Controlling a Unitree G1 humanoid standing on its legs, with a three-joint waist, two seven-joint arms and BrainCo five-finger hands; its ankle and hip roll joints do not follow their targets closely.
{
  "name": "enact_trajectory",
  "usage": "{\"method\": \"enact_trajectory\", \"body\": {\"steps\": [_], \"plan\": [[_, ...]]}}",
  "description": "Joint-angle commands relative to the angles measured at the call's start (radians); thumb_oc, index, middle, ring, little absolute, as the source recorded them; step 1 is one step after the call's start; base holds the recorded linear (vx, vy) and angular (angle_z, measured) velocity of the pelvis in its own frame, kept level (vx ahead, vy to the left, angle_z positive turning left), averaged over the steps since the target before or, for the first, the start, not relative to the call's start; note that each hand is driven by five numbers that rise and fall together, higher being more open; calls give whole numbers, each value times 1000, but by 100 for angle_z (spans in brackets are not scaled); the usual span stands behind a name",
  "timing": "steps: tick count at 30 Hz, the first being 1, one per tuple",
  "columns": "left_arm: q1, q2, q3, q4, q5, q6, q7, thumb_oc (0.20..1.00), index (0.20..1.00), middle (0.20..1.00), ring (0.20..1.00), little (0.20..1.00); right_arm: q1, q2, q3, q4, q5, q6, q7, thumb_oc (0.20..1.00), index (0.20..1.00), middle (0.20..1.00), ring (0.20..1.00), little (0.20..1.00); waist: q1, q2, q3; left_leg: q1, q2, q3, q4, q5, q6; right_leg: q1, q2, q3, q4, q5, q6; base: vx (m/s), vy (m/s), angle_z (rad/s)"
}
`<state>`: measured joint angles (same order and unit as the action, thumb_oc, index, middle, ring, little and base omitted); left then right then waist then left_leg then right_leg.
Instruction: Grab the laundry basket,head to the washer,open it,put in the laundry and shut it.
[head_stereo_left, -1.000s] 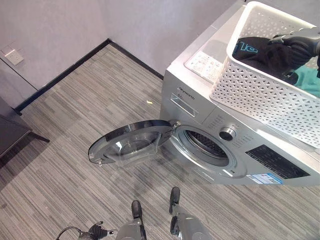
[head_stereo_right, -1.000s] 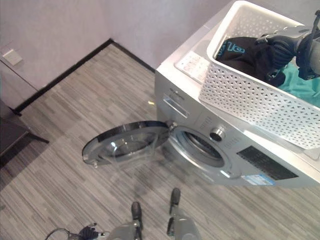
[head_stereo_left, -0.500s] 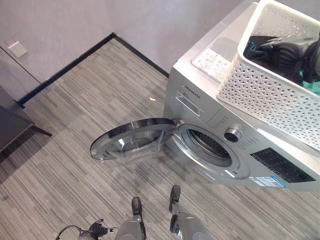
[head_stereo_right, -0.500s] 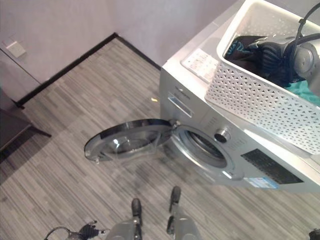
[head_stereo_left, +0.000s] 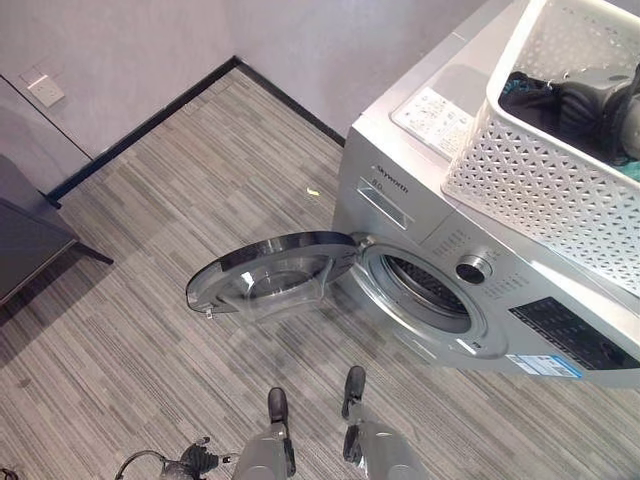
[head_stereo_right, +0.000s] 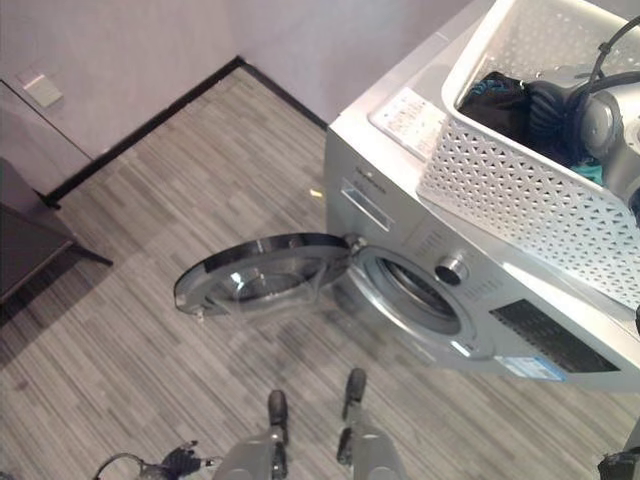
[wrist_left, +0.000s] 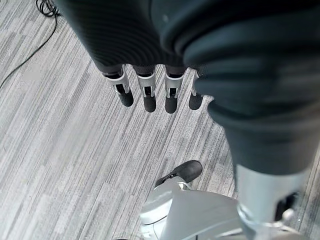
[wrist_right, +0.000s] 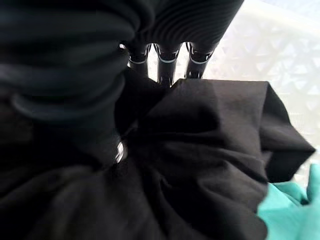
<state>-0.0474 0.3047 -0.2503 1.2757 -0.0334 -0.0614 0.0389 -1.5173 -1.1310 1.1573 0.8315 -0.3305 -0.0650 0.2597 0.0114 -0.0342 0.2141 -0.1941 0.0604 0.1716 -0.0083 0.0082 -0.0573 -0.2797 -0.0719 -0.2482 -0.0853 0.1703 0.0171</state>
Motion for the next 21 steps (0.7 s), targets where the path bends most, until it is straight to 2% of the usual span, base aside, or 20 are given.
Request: {"method": "enact_trajectory", "body": {"steps": [1, 10, 14, 17, 18, 21], "plan": [[-21, -27, -46, 14, -4, -3, 5, 1000, 1000, 1000, 1000, 1000, 0, 37, 66, 29, -38, 20, -42, 200, 200, 200, 200, 200, 20, -34, 36, 49, 58, -122, 19, 35, -70, 5, -88, 74, 8, -30, 135, 0, 0, 0], [-29, -30, -53, 11, 10, -6, 24, 1000, 1000, 1000, 1000, 1000, -2, 4, -6, 51, -35, 21, -132, 200, 200, 200, 200, 200, 16, -28, 36, 52, 59, -128, -4, 45, -72, 8, -91, 67, 9, -33, 136, 0, -2, 1], [-33, -31, -56, 10, 7, -7, 26, 1000, 1000, 1000, 1000, 1000, -16, -7, -38, 55, -10, 24, -164, 200, 200, 200, 200, 200, 15, -27, 34, 56, 58, -127, -4, 37, -70, 13, -93, 66, 9, -34, 137, 4, 5, 5], [-38, -26, -44, 12, -3, -9, 32, 1000, 1000, 1000, 1000, 1000, -16, -25, -105, 19, 86, 28, -193, 200, 200, 200, 200, 200, 11, -29, 31, 65, 55, -126, 2, 23, -67, 23, -96, 73, 10, -34, 137, 0, 0, 0], [-37, -19, -42, 12, -2, -9, 34, 1000, 1000, 1000, 1000, 1000, -29, -33, -94, 11, 91, 27, -171, 200, 200, 200, 200, 200, 9, -32, 25, 69, 56, -125, 3, 19, -67, 28, -95, 72, 11, -37, 137, 0, 0, 0], [-33, -16, -34, 24, -1, -4, 26, 1000, 1000, 1000, 1000, 1000, -61, -24, -107, 56, 93, 39, -206, 200, 200, 200, 200, 200, 4, -36, 9, 87, 57, -118, 2, 6, -65, 44, -94, 75, 11, -40, 137, 0, 0, 0]]}}
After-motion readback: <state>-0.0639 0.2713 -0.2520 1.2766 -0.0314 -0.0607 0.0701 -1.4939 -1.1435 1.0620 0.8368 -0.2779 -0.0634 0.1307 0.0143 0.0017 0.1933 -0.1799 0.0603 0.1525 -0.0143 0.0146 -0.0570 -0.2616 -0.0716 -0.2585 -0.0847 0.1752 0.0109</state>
